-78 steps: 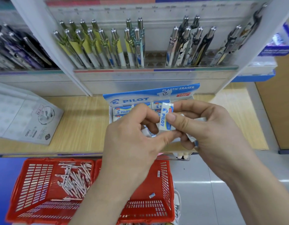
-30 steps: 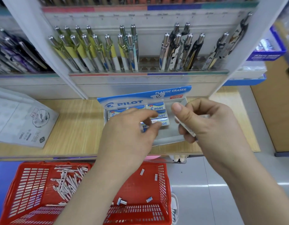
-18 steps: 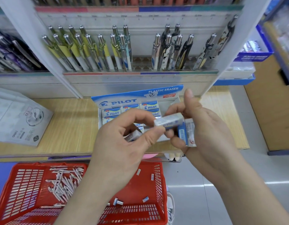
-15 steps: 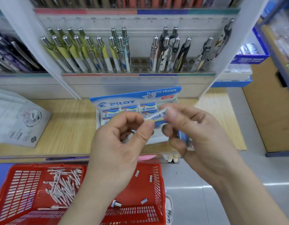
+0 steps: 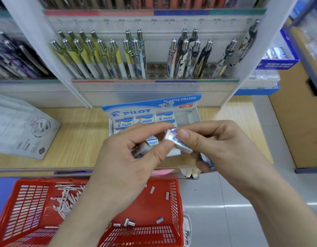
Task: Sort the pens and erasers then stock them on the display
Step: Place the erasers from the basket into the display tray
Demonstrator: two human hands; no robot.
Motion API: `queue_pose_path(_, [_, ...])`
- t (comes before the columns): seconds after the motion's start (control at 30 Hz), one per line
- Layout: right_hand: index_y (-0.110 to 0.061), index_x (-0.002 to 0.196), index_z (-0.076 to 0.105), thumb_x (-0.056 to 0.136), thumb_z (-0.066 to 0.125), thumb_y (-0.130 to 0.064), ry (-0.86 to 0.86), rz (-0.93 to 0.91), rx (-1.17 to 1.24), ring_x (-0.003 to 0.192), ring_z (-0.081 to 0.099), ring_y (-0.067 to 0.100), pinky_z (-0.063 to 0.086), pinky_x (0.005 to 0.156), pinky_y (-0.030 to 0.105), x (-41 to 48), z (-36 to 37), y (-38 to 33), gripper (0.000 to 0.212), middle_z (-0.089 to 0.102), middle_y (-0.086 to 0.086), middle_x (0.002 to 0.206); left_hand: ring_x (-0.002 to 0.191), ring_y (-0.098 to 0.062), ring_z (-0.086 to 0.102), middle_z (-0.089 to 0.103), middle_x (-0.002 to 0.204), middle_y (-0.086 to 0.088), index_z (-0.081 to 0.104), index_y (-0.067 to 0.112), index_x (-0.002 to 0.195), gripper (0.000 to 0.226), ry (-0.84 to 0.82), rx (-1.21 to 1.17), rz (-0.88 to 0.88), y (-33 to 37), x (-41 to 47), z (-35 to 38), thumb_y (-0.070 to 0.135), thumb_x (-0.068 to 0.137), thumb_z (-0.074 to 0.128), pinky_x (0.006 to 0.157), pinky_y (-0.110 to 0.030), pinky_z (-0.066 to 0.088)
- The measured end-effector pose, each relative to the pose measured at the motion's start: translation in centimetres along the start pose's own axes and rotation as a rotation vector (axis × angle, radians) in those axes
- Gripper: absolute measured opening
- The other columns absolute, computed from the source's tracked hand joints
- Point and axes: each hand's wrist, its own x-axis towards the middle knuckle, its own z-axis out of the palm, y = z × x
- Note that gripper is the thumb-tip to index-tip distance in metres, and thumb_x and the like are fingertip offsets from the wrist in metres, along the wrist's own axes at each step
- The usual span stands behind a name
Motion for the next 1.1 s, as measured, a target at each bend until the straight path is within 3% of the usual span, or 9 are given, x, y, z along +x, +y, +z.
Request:
queue_pose_path(0.07, [-0.020,0.088,0.076,0.067,0.074,-0.034,0.005,-0.014,-0.086,0.046,0.041,0.012,0.034,0.043,0.022,0.1,-0.4,-0.1,0.025,0.058,0.002,0.061,0.045,-0.001,0.037,0.052,0.049,0.024,0.071,0.037,0.087,0.019,0.037,0.046,0.000,-0.3,0.3,-0.1,0.024,0.074,0.073,0.050,-0.004,0.030])
queue_pose_path(0.17, [-0.028,0.089,0.074,0.068,0.081,-0.030,0.070,-0.115,-0.409,0.058,0.050,0.005,0.042,0.054,0.017,0.8,-0.9,0.5,0.022,0.060,-0.008,0.071,0.049,0.001,0.043,0.058,0.058,0.023,0.071,0.035,0.085,0.017,0.083,0.132,0.003,-1.5,0.7,-0.2,0.024,0.073,0.077,0.053,-0.004,0.032])
queue_pose_path(0.3, [-0.029,0.101,0.072,0.080,0.073,-0.029,0.139,-0.205,-0.927,0.073,0.052,0.010,0.043,0.072,0.028,1.8,-0.6,0.8,0.022,0.060,-0.009,0.077,0.080,0.005,0.057,0.065,0.082,0.019,0.073,0.032,0.098,0.027,0.111,0.422,0.046,-3.6,1.0,-0.5,0.038,0.072,0.068,0.074,-0.009,0.041])
queue_pose_path(0.37, [-0.028,0.106,0.070,0.084,0.066,-0.033,0.134,-0.205,-1.102,0.083,0.055,0.016,0.045,0.076,0.033,2.0,-0.2,0.6,0.024,0.062,-0.007,0.086,0.073,0.002,0.053,0.063,0.083,0.017,0.071,0.034,0.102,0.028,0.141,0.506,0.027,-4.3,1.1,-0.9,0.036,0.074,0.072,0.070,-0.019,0.044])
queue_pose_path(0.43, [-0.027,0.107,0.068,0.086,0.058,-0.036,0.114,-0.192,-1.210,0.089,0.056,0.019,0.048,0.077,0.035,2.1,0.3,0.5,0.024,0.064,-0.005,0.093,0.071,0.001,0.050,0.062,0.083,0.016,0.071,0.037,0.102,0.029,0.143,0.552,0.004,-4.4,1.3,-1.1,0.035,0.073,0.076,0.066,-0.016,0.041])
queue_pose_path(0.57, [-0.027,0.104,0.063,0.086,0.057,-0.033,0.114,-0.166,-1.224,0.087,0.058,0.018,0.050,0.075,0.035,2.2,1.0,0.4,0.020,0.066,-0.008,0.093,0.084,-0.002,0.058,0.064,0.091,0.016,0.071,0.039,0.101,0.032,0.097,0.564,0.004,-3.9,1.6,-0.3,0.048,0.070,0.071,0.077,-0.029,0.050])
queue_pose_path(0.7, [-0.030,0.098,0.055,0.083,0.063,-0.039,0.127,-0.116,-1.131,0.085,0.058,0.015,0.050,0.074,0.033,2.5,1.0,0.3,0.019,0.066,-0.010,0.085,0.081,-0.008,0.059,0.056,0.087,0.015,0.072,0.041,0.094,0.026,0.072,0.563,-0.009,-4.0,1.9,0.6,0.048,0.069,0.068,0.070,-0.038,0.051])
queue_pose_path(1.0, [-0.027,0.088,0.059,0.087,0.058,-0.040,0.217,-0.102,-1.182,0.084,0.061,0.020,0.051,0.069,0.035,3.0,1.4,1.0,0.014,0.067,-0.005,0.087,0.081,-0.008,0.055,0.056,0.087,0.013,0.073,0.039,0.092,0.017,0.052,0.658,-0.053,-3.5,2.2,1.0,0.038,0.075,0.073,0.071,-0.033,0.048])
queue_pose_path(1.1, [-0.028,0.089,0.062,0.088,0.058,-0.036,0.294,-0.175,-1.096,0.078,0.059,0.013,0.049,0.068,0.033,2.5,1.0,1.3,0.009,0.068,-0.010,0.085,0.087,-0.001,0.055,0.059,0.095,0.016,0.069,0.038,0.102,0.035,0.052,0.537,-0.014,-3.1,1.8,0.4,0.010,0.081,0.064,0.078,-0.018,0.044])
